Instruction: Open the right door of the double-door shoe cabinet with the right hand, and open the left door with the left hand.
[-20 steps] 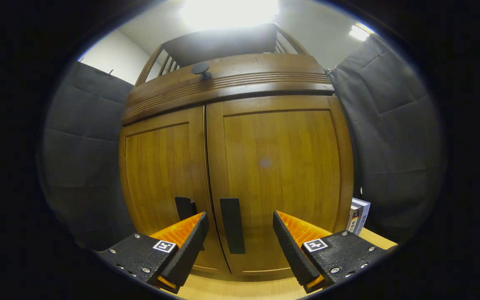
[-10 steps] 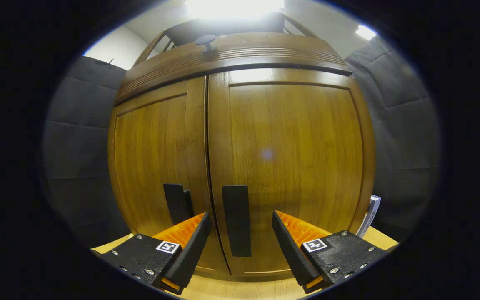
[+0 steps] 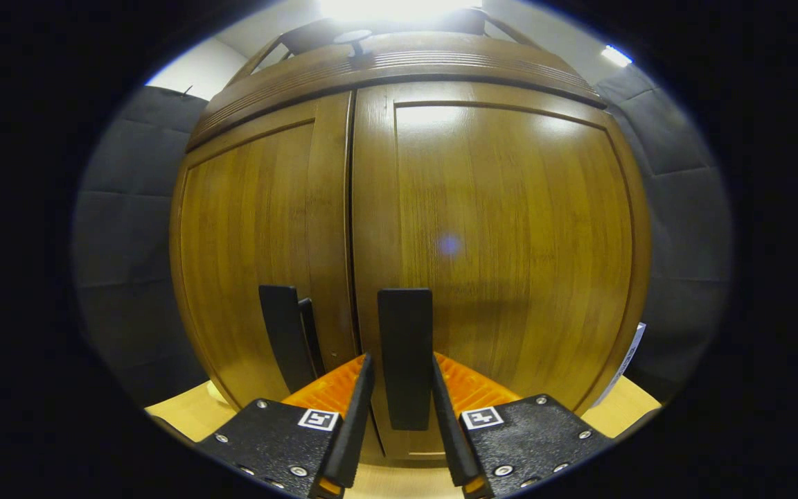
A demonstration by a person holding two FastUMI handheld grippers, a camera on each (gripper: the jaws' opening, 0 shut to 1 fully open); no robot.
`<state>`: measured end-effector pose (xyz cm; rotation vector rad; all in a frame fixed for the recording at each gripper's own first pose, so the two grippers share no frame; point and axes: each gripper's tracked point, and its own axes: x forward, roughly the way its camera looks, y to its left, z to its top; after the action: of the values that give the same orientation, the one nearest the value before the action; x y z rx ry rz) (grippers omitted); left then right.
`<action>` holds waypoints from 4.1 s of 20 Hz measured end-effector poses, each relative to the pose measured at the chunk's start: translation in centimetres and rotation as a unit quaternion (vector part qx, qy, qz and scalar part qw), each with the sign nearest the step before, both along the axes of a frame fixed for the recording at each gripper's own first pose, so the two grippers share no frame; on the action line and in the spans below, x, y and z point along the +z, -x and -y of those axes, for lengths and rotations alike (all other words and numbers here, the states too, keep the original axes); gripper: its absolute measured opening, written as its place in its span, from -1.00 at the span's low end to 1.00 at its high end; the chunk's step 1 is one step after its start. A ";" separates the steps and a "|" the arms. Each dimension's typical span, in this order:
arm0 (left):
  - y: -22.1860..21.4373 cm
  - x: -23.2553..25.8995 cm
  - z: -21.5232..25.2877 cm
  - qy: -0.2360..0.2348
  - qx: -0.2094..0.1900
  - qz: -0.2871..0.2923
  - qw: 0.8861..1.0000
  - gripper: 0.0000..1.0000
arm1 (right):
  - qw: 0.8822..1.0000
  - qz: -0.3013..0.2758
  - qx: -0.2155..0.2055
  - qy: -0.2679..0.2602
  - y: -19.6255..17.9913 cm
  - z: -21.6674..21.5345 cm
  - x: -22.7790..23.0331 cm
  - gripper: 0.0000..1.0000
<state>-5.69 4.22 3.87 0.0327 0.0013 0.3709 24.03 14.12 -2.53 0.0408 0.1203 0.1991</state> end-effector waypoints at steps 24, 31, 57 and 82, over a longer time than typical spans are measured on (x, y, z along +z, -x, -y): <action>-0.2 0.4 1.2 -0.005 -0.063 0.019 0.998 0.75 | 0.999 -0.026 0.014 -0.011 4.6 1.5 0.3 -0.50; 0.1 0.5 1.9 0.001 -0.099 0.016 0.995 0.75 | 0.999 -0.025 0.016 -0.010 7.2 2.6 0.4 -0.50; -6.0 0.7 5.8 0.013 -0.227 0.020 0.974 0.75 | 0.999 -0.035 0.001 -0.031 15.8 10.0 0.8 -0.48; -14.3 1.2 5.9 0.006 -0.324 0.017 0.946 0.75 | 0.990 -0.045 -0.121 -0.056 19.7 24.9 0.8 -0.82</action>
<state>8.61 -1.65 5.06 0.0127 -0.0409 -0.2891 4.35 -10.74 -1.74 0.1759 0.1918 -0.0394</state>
